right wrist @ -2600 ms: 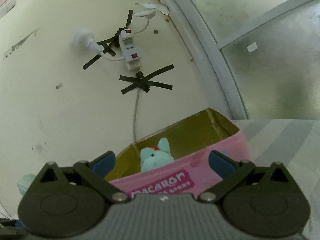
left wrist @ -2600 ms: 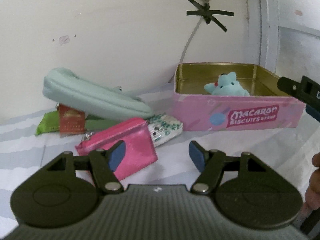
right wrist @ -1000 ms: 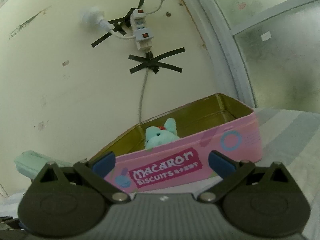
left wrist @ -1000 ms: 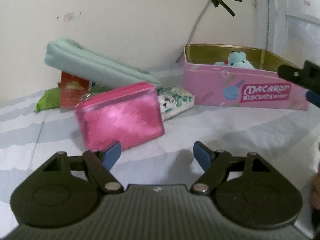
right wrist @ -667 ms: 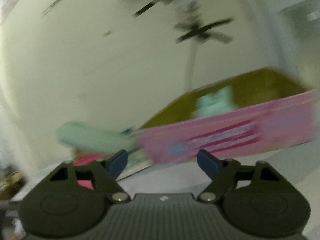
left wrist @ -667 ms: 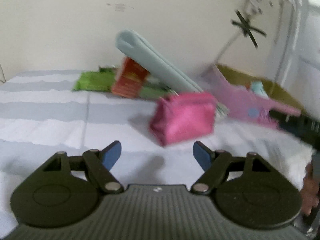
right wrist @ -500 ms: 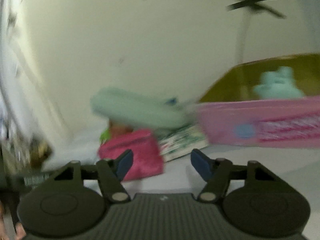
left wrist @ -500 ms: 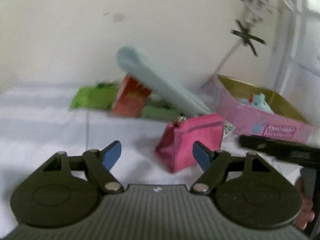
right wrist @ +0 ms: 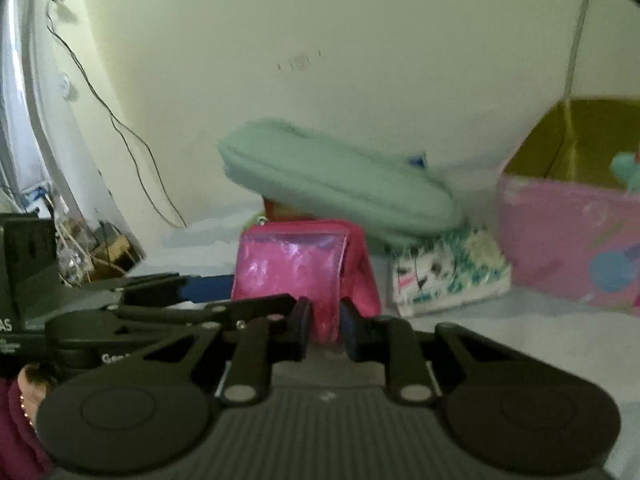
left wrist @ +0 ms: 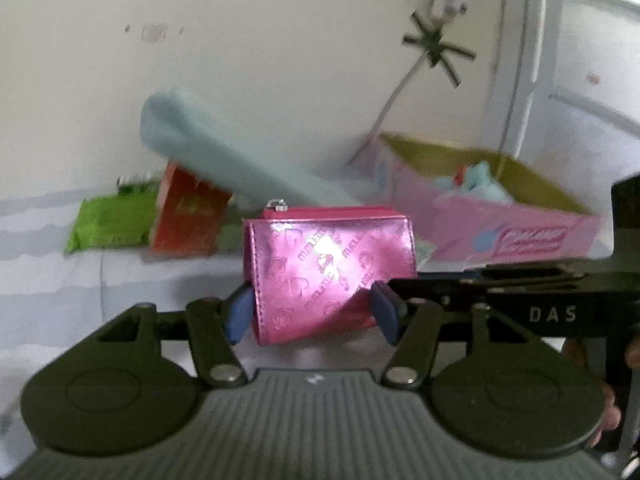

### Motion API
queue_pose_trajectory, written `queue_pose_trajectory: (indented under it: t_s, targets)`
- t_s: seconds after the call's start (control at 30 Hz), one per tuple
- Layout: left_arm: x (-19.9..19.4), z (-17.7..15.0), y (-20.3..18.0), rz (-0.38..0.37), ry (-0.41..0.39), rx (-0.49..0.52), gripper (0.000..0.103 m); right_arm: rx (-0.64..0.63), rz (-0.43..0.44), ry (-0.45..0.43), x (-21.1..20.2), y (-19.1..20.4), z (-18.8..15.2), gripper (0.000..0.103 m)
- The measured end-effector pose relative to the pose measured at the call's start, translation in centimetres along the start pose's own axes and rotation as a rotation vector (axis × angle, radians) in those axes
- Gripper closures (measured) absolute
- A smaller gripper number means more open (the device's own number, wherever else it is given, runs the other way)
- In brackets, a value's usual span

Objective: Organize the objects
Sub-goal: 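Grasp the pink purse with the left tool and drop it into the tin, then grasp the mint-green pencil case with the right tool and lift it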

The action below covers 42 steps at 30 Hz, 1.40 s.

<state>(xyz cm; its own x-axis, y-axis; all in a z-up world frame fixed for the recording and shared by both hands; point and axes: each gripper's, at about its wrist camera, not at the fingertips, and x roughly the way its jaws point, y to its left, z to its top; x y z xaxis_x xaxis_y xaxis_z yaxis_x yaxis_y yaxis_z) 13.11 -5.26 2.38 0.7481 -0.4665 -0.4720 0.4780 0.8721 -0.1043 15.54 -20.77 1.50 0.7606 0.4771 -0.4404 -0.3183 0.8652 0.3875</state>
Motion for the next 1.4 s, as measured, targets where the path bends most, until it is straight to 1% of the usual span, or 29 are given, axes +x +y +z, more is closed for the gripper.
queue_pose_trajectory:
  t_s: [0.03, 0.1, 0.17, 0.27, 0.33, 0.4, 0.43, 0.47, 0.5, 0.57, 0.6, 0.63, 0.67, 0.7, 0.73, 0.77, 0.83, 0.9, 0.97, 1.03, 1.1, 1.17, 1.27, 1.4]
  targets:
    - [-0.7, 0.5, -0.8, -0.009, -0.025, 0.004, 0.04, -0.003, -0.005, -0.03, -1.1, 0.3, -0.1, 0.086]
    - [-1.4, 1.6, -2.8, -0.022, -0.085, 0.047, 0.041, -0.062, -0.031, -0.108, -3.9, 1.3, -0.3, 0.086]
    - [-1.1, 2.9, -4.6, -0.051, -0.124, 0.083, 0.041, -0.087, -0.074, -0.17, -6.1, 1.3, 0.2, 0.087]
    - [1.0, 5.4, -6.4, -0.113, -0.151, 0.111, 0.041, -0.085, -0.137, -0.267, -8.6, -0.2, 1.5, 0.087]
    - [3.4, 6.9, -7.5, -0.138, -0.161, 0.13, 0.041, -0.062, -0.173, -0.305, -9.5, -1.9, 2.6, 0.087]
    - [6.0, 7.7, -8.8, -0.129, -0.159, 0.161, 0.042, -0.044, -0.218, -0.33, -9.9, -4.1, 3.5, 0.088]
    - [7.2, 7.7, -9.3, -0.126, -0.146, 0.173, 0.047, -0.039, -0.243, -0.33, -10.2, -5.3, 3.8, 0.09]
    - [8.8, 7.8, -9.9, -0.132, -0.121, 0.177, 0.049, -0.035, -0.262, -0.323, -9.8, -6.2, 4.0, 0.093]
    - [10.0, 7.9, -10.1, -0.127, -0.102, 0.174, 0.05, -0.026, -0.272, -0.312, -9.4, -7.2, 4.1, 0.093]
    - [11.9, 7.8, -10.3, -0.113, -0.072, 0.167, 0.048, -0.004, -0.313, -0.295, -7.9, -8.7, 4.2, 0.093]
    - [12.8, 7.7, -10.4, -0.102, -0.058, 0.163, 0.044, -0.002, -0.323, -0.308, -7.5, -9.1, 4.2, 0.093]
    - [13.4, 7.7, -10.5, -0.084, -0.041, 0.158, 0.043, 0.005, -0.341, -0.317, -7.3, -9.4, 4.2, 0.09]
    - [13.7, 7.5, -10.5, -0.069, -0.031, 0.151, 0.043, 0.012, -0.375, -0.328, -7.1, -9.6, 4.2, 0.08]
    - [13.6, 7.3, -10.3, -0.062, -0.026, 0.143, 0.043, 0.006, -0.406, -0.35, -7.1, -9.6, 4.1, 0.075]
    - [13.3, 7.0, -10.3, -0.062, -0.025, 0.139, 0.041, 0.0, -0.425, -0.369, -7.6, -9.7, 3.9, 0.066]
    - [12.9, 6.7, -10.4, -0.055, -0.029, 0.142, 0.04, -0.001, -0.43, -0.392, -7.9, -9.7, 3.8, 0.063]
    - [12.1, 6.3, -10.5, -0.029, -0.035, 0.158, 0.039, 0.007, -0.42, -0.433, -8.9, -10.0, 3.6, 0.063]
    - [10.6, 5.7, -10.2, -0.022, -0.045, 0.163, 0.039, 0.026, -0.419, -0.46, -9.7, -9.8, 3.3, 0.063]
    - [8.5, 4.9, -9.5, -0.022, -0.059, 0.157, 0.038, 0.034, -0.402, -0.472, -10.6, -9.2, 3.1, 0.063]
    - [6.2, 3.7, -8.3, -0.026, -0.071, 0.148, 0.032, 0.028, -0.393, -0.486, -11.2, -8.3, 2.7, 0.063]
    - [5.1, 2.9, -7.4, -0.008, -0.074, 0.156, 0.032, 0.025, -0.365, -0.494, -12.2, -6.8, 1.6, 0.063]
    - [3.9, 1.8, -6.0, 0.014, -0.059, 0.153, 0.032, 0.022, -0.332, -0.468, -12.1, -5.6, 0.5, 0.063]
    - [2.6, 0.1, -3.5, 0.066, -0.014, 0.129, 0.032, 0.009, -0.301, -0.391, -10.8, -4.0, -0.8, 0.063]
    - [2.0, -1.5, 0.2, 0.191, 0.045, 0.088, 0.032, -0.015, -0.262, -0.271, -8.3, -2.3, -1.8, 0.063]
